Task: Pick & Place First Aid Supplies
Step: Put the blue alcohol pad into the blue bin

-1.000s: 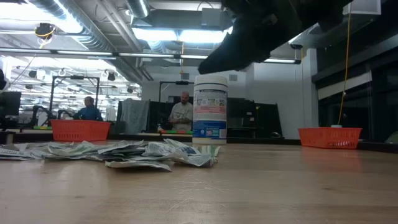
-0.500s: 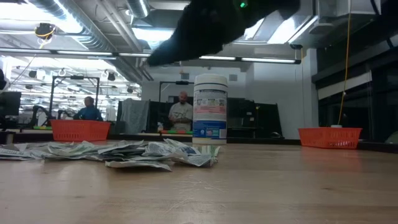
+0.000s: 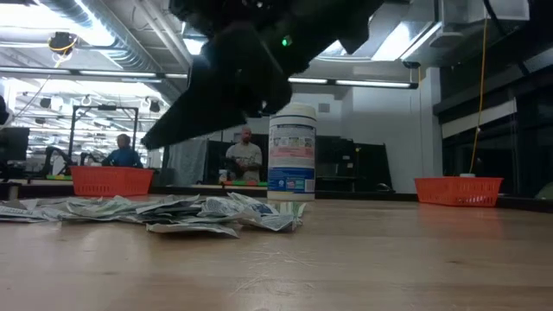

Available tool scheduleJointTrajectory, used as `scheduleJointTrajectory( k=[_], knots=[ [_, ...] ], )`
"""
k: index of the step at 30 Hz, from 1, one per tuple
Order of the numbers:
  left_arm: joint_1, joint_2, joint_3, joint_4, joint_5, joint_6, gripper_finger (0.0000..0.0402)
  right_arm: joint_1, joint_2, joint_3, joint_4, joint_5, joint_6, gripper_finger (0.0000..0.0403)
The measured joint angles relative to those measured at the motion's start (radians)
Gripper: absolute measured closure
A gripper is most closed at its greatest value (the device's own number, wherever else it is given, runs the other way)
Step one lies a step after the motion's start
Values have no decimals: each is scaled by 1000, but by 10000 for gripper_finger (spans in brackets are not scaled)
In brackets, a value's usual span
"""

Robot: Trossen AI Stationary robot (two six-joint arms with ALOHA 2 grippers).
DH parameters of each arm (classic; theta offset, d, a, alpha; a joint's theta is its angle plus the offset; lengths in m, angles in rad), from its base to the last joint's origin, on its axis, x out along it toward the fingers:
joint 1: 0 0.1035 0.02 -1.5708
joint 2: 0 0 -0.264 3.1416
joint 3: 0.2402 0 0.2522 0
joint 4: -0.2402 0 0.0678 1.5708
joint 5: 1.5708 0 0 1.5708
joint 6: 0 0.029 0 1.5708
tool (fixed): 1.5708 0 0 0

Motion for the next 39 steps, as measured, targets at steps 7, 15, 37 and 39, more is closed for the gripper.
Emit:
scheduleJointTrajectory(
  k=[7, 15, 37, 39],
  knots=[
    [0, 0, 0, 0, 0, 0, 397, -40, 41, 7, -2, -5, 31, 281],
    [0, 0, 0, 0, 0, 0, 398, -59, 70, 5, -14, -7, 51, 281],
    [0, 0, 0, 0, 0, 0, 398, -71, 71, 4, -75, 14, 114, 337],
    [0, 0, 0, 0, 0, 0, 398, -70, 71, 4, -75, 13, 112, 363]
  ],
)
